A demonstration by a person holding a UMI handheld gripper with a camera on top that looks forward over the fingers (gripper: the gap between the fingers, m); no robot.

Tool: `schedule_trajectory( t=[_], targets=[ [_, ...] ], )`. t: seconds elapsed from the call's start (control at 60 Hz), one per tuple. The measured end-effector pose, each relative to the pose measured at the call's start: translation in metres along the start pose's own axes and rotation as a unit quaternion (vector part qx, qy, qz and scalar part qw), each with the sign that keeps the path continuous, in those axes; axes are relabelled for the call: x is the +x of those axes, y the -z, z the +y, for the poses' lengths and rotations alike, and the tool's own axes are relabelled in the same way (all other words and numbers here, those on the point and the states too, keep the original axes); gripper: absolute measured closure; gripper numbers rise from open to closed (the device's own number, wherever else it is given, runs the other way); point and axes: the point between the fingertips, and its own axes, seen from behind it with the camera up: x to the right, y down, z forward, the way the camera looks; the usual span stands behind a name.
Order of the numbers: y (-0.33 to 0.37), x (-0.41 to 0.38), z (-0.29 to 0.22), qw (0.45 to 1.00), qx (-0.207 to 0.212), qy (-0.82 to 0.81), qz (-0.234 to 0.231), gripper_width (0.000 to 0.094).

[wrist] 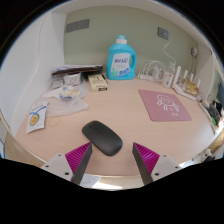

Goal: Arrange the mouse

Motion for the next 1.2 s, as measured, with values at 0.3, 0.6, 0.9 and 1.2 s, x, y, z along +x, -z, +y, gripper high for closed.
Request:
schedule_trajectory(
  t=[0.3, 0.6, 0.9, 1.2],
  targets=[
    [-0.047, -0.005, -0.043, 1.000, 0.019, 0.004, -0.013, 0.0155],
    [-0.058, -0.016, -0.054, 0.997, 0.031, 0.036, -0.056, 0.0553],
    [0.022, 0.016, -0.192, 0.984, 0.141, -0.007, -0.107, 0.0585],
    [-0.040, 0.191, -0.259, 0.986, 0.150, -0.051, -0.051, 0.0589]
  ],
)
